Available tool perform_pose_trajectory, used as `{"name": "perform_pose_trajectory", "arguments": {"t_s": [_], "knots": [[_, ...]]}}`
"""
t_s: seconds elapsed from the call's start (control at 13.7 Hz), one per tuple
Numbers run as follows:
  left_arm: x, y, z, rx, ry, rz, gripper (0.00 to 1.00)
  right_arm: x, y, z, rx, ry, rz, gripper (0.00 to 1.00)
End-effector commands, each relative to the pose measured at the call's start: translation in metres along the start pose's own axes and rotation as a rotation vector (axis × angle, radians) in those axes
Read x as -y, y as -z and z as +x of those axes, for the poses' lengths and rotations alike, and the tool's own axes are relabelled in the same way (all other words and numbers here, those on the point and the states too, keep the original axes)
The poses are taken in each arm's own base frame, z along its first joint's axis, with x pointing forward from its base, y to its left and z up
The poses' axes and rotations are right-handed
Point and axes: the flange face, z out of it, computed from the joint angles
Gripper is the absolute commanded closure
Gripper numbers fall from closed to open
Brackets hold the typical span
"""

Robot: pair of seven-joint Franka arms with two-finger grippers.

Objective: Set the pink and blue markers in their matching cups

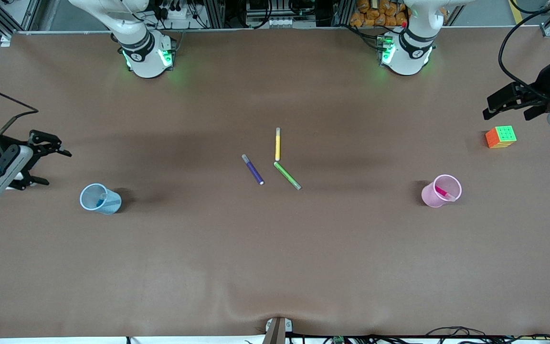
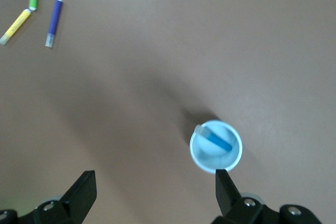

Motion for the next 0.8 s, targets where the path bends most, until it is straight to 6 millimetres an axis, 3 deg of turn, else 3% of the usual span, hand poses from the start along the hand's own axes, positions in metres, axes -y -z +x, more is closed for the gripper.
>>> {"name": "perform_pose_trajectory", "arguments": {"t_s": [0.0,0.15,0.36,0.73], "knots": [[0.002,0.001,-0.003,-0.034,-0.005,-0.002,0.00,0.019,0.015,0.000,0.037,-0.119,-0.041,0.00],[0.002,-0.004,0.016,-0.038,-0.005,-0.008,0.00,0.026,0.023,-0.004,0.041,-0.214,-0.036,0.00],[-0.002,-0.004,0.018,-0.039,-0.016,0.012,0.00,0.046,0.038,0.000,0.064,-0.355,-0.068,0.00],[0.002,-0.007,0.019,-0.030,-0.009,0.010,0.00,0.080,0.062,0.024,0.113,-0.605,-0.176,0.00]]}}
